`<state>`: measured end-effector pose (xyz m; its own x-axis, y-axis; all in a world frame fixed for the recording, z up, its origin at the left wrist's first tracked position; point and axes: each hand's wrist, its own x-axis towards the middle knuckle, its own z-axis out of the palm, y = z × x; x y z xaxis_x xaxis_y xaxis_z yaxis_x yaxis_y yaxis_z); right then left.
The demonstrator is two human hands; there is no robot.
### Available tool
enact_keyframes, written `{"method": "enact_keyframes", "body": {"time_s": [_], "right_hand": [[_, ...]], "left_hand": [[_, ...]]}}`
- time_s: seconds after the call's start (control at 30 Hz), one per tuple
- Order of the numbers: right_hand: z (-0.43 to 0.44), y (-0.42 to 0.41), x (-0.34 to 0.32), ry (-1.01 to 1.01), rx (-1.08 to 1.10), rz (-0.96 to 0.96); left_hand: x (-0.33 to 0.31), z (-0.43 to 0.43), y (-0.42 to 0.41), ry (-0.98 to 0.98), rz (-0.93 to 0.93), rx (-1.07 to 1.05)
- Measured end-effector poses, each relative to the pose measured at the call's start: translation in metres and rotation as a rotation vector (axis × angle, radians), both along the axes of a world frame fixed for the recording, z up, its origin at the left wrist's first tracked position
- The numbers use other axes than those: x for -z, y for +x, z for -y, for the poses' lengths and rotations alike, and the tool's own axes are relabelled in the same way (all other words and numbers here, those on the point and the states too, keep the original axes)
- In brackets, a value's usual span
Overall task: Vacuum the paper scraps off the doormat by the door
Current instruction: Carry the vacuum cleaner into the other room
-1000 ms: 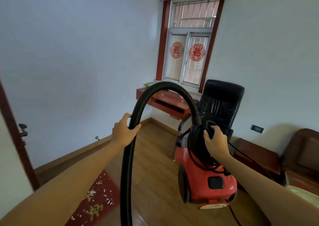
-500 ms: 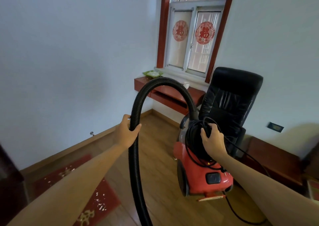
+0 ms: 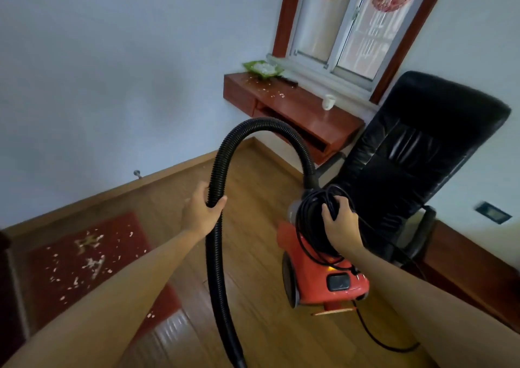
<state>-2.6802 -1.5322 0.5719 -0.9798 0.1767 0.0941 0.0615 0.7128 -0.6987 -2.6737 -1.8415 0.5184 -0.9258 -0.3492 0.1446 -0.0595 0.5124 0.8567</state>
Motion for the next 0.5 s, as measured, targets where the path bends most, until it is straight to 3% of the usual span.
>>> {"method": "enact_keyframes", "body": {"time_s": [0.2,0.5], "right_hand": [[0.015,-0.078,0.075,0.031,-0.077,0.101],[0.032,-0.158,0.202,0.031,-0.19,0.247]], "left_hand": [[0.078,0.014,-0.045,0.01,0.135,-0.086],[0.196,-0.016,-0.058,0.191,0.367,-0.281]]}}
